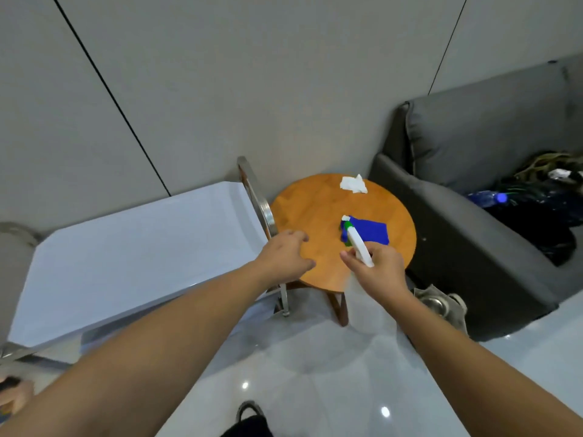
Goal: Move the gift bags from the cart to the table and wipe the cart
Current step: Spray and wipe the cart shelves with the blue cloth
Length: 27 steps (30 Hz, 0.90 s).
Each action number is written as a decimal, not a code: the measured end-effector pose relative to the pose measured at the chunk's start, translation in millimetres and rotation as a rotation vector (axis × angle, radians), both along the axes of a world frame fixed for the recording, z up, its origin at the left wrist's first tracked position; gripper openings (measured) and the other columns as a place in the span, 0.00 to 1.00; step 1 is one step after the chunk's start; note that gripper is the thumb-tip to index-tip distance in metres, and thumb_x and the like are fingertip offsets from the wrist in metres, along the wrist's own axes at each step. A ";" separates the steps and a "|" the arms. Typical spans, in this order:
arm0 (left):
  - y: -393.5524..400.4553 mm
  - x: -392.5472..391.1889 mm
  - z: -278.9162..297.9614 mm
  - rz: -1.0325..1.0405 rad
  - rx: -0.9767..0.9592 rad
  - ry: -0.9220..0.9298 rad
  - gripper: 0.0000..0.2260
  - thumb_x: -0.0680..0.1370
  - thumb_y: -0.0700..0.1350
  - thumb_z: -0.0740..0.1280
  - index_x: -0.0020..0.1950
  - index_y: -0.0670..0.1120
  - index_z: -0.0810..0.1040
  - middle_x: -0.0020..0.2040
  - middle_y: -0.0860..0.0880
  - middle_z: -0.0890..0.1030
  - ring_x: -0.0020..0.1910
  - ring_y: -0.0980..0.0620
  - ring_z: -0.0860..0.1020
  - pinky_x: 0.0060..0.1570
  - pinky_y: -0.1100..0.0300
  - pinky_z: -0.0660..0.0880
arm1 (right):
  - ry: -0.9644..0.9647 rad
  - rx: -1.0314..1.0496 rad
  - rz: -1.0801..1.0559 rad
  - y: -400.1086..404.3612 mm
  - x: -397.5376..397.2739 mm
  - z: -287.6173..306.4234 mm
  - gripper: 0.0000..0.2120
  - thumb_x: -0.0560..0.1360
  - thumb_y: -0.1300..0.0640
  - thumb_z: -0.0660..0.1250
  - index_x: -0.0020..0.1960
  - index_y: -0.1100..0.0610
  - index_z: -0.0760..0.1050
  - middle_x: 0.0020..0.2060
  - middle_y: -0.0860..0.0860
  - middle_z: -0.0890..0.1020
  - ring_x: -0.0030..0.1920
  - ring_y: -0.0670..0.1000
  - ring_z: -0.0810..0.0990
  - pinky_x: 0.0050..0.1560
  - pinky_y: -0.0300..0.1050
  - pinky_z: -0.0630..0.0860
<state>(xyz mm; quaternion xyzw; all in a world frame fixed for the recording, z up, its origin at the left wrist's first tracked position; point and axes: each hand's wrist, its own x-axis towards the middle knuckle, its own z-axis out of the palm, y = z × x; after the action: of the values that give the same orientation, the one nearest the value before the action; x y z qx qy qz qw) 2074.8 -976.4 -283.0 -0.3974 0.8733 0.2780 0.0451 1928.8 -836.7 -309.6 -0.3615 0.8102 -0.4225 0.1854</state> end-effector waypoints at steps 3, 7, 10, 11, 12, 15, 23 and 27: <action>-16.0 -32.0 -13.3 -0.019 0.021 -0.019 0.29 0.76 0.57 0.71 0.75 0.51 0.68 0.72 0.47 0.69 0.70 0.46 0.69 0.66 0.54 0.69 | 0.011 0.071 -0.003 -16.0 -32.9 -2.8 0.10 0.76 0.47 0.73 0.43 0.53 0.80 0.34 0.48 0.80 0.37 0.48 0.78 0.37 0.43 0.73; -56.8 -84.0 -42.1 -0.061 0.068 -0.047 0.28 0.77 0.57 0.71 0.74 0.50 0.69 0.71 0.47 0.70 0.69 0.47 0.70 0.62 0.57 0.69 | 0.020 0.133 -0.018 -48.7 -70.0 -26.0 0.13 0.76 0.46 0.73 0.40 0.54 0.79 0.32 0.48 0.78 0.34 0.48 0.77 0.35 0.43 0.71; -90.4 -120.3 -65.3 -0.081 0.089 -0.066 0.27 0.78 0.56 0.70 0.74 0.48 0.69 0.71 0.46 0.72 0.67 0.46 0.73 0.58 0.57 0.70 | 0.002 0.174 -0.061 -80.4 -94.2 -49.4 0.15 0.76 0.46 0.72 0.38 0.56 0.77 0.30 0.48 0.76 0.32 0.47 0.73 0.33 0.41 0.66; -101.6 -129.3 -71.3 -0.071 0.092 -0.087 0.26 0.79 0.56 0.69 0.74 0.48 0.69 0.71 0.45 0.72 0.67 0.45 0.73 0.59 0.56 0.71 | -0.007 0.200 -0.074 -92.0 -101.5 -57.0 0.16 0.77 0.46 0.72 0.38 0.56 0.76 0.29 0.47 0.75 0.32 0.47 0.72 0.33 0.41 0.65; -112.4 -135.3 -76.2 -0.056 0.097 -0.116 0.25 0.79 0.56 0.69 0.73 0.47 0.70 0.70 0.45 0.72 0.67 0.44 0.72 0.60 0.55 0.72 | -0.013 0.226 -0.077 -103.6 -107.2 -64.1 0.16 0.77 0.46 0.72 0.38 0.56 0.76 0.29 0.47 0.75 0.32 0.47 0.72 0.33 0.42 0.65; -149.8 -151.4 -93.4 -0.023 0.121 -0.166 0.24 0.79 0.56 0.68 0.71 0.45 0.71 0.69 0.44 0.72 0.67 0.43 0.72 0.63 0.51 0.73 | -0.020 0.274 -0.068 -139.3 -122.8 -84.2 0.14 0.77 0.47 0.71 0.41 0.57 0.78 0.31 0.48 0.77 0.35 0.49 0.75 0.35 0.46 0.68; -207.6 -178.7 -119.8 0.205 0.307 -0.110 0.21 0.79 0.55 0.67 0.69 0.47 0.73 0.60 0.46 0.78 0.51 0.47 0.78 0.44 0.56 0.75 | -0.064 0.274 -0.123 -233.1 -145.1 -121.4 0.11 0.78 0.49 0.71 0.52 0.57 0.80 0.40 0.49 0.80 0.43 0.51 0.79 0.42 0.46 0.74; -215.0 -182.7 -133.3 0.227 0.350 -0.120 0.19 0.79 0.55 0.67 0.66 0.48 0.73 0.57 0.48 0.77 0.48 0.49 0.78 0.47 0.54 0.79 | -0.068 0.298 -0.079 -259.2 -149.1 -127.6 0.13 0.78 0.52 0.72 0.59 0.57 0.80 0.43 0.48 0.79 0.48 0.51 0.79 0.46 0.47 0.76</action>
<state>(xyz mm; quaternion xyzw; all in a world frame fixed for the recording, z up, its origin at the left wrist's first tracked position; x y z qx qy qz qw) 1892.2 -1191.4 -416.4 -0.4949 0.7573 0.4046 0.1336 1779.7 -1095.9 -437.3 -0.2835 0.8707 -0.3165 0.2475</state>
